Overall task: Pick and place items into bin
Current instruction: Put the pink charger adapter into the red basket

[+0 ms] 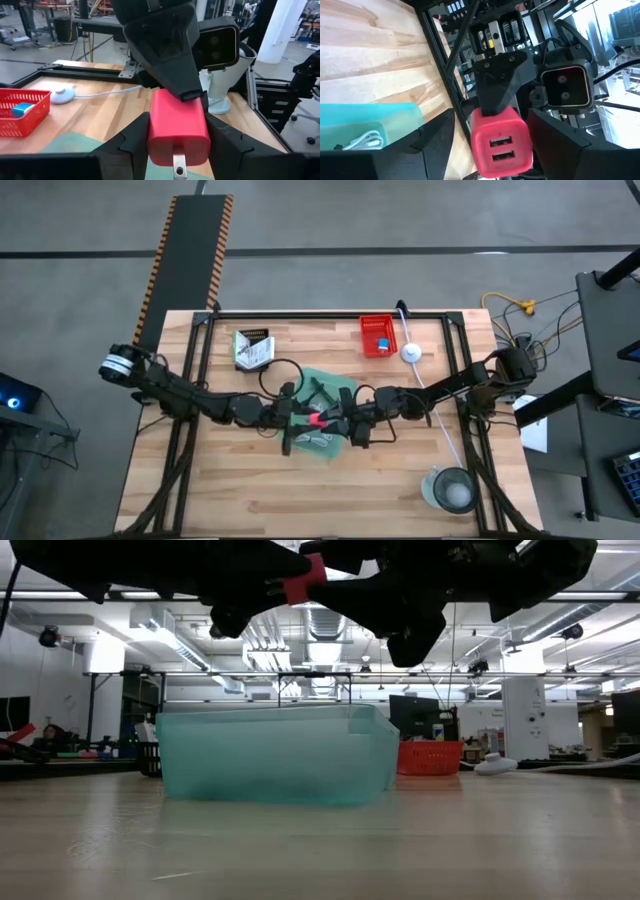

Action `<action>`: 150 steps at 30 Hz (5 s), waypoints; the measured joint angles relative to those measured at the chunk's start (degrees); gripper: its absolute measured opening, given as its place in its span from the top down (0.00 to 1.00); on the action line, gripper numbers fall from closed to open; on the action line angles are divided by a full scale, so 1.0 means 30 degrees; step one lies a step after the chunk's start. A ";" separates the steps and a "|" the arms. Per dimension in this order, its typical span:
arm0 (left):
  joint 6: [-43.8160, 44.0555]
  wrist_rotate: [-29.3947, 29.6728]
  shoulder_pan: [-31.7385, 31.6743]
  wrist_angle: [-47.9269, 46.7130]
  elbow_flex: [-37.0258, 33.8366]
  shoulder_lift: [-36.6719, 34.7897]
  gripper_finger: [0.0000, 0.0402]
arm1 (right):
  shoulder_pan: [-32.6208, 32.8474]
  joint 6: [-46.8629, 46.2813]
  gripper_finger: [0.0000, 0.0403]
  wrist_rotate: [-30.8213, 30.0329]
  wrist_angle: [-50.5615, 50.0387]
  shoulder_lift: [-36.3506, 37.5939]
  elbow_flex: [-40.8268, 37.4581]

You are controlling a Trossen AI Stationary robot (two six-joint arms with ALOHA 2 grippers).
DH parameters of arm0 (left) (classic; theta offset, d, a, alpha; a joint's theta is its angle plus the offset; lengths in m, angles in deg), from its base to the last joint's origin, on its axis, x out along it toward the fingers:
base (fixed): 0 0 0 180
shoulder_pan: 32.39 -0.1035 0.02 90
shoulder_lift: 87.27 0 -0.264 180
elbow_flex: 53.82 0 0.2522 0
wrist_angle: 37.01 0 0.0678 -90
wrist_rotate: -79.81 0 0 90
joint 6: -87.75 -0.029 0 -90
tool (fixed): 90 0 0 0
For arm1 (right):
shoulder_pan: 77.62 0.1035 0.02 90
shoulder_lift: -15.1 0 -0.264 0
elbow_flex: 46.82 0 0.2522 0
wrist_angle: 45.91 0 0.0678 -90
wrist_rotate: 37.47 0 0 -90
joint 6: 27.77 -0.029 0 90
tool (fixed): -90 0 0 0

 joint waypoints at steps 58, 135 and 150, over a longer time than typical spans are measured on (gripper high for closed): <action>-0.0005 -0.2193 -0.0696 -0.1557 -0.0122 -0.0562 0.25 | -0.0007 -0.4505 0.66 -0.0918 -0.0687 0.0161 -0.0022; -1.0551 0.1985 -0.3283 -0.0235 -0.8661 -1.0013 0.17 | -1.4772 -2.4260 0.66 -0.3924 -2.1381 0.3328 0.6215; -1.0436 0.1979 -0.3297 -0.0244 -0.8676 -0.9962 0.17 | -1.6294 -2.4392 0.66 -0.3939 -2.9207 -0.1729 1.1870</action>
